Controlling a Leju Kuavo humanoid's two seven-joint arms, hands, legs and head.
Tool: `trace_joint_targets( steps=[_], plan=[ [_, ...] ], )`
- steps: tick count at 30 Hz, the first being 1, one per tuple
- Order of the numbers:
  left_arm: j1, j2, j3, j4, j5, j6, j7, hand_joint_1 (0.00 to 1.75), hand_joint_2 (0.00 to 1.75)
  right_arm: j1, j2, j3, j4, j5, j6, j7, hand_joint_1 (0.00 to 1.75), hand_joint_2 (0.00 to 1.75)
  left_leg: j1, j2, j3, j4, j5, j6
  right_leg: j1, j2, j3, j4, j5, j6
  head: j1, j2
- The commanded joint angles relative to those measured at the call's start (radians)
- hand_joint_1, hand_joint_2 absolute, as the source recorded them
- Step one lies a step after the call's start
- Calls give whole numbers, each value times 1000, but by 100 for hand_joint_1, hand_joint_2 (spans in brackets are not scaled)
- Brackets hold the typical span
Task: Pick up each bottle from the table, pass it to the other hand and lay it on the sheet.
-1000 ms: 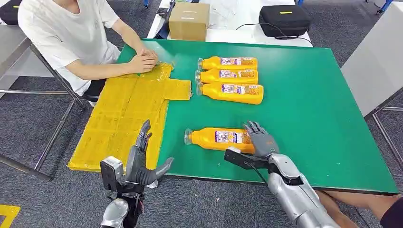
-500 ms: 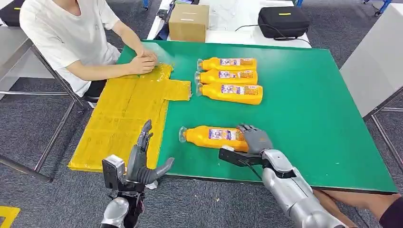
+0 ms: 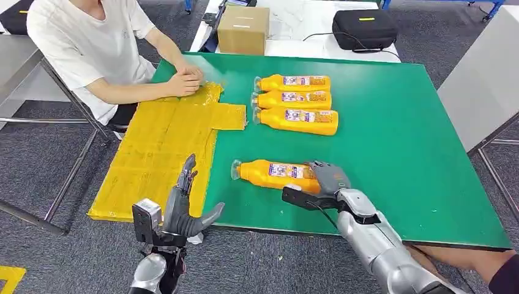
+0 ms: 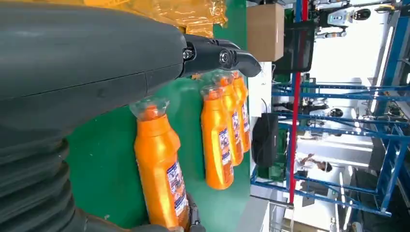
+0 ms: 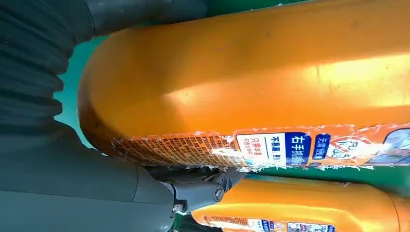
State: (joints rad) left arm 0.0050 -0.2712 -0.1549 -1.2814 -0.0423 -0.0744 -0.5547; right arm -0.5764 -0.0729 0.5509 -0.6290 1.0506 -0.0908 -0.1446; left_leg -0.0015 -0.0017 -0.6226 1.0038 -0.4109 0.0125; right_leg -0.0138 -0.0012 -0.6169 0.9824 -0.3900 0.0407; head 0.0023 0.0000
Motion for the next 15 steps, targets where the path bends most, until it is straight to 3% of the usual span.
trace_joint_targets(
  steps=[1,3,8,11,15],
  plan=[
    [-33,35,-1,59,2,-1,1,0,175,47,36,-20,69,-113,-5,-96,175,175,1,-2,5,-2,-1,-1,2,-2,6,-2,-1,-2,0,0],
    [-26,34,-3,52,7,1,-6,0,175,130,69,-116,-49,-274,-16,-222,175,175,2,-2,6,-2,-1,-1,2,-2,6,-3,-1,-2,0,0],
    [-8,4,11,36,123,-14,54,0,175,313,143,-226,-436,-494,-57,-250,175,175,1,1,4,-1,-3,-3,2,0,4,0,-2,-2,0,0],
    [-20,5,-11,45,197,-24,106,0,175,364,168,-255,-572,-533,-181,-340,175,175,1,-2,1,0,-3,-2,2,-2,2,1,-3,-2,0,0],
    [-25,6,-19,49,200,-23,108,0,175,370,159,-257,-590,-533,-180,-339,175,175,2,-3,-1,0,-3,-1,2,-2,1,1,-5,-1,0,0]
  ],
)
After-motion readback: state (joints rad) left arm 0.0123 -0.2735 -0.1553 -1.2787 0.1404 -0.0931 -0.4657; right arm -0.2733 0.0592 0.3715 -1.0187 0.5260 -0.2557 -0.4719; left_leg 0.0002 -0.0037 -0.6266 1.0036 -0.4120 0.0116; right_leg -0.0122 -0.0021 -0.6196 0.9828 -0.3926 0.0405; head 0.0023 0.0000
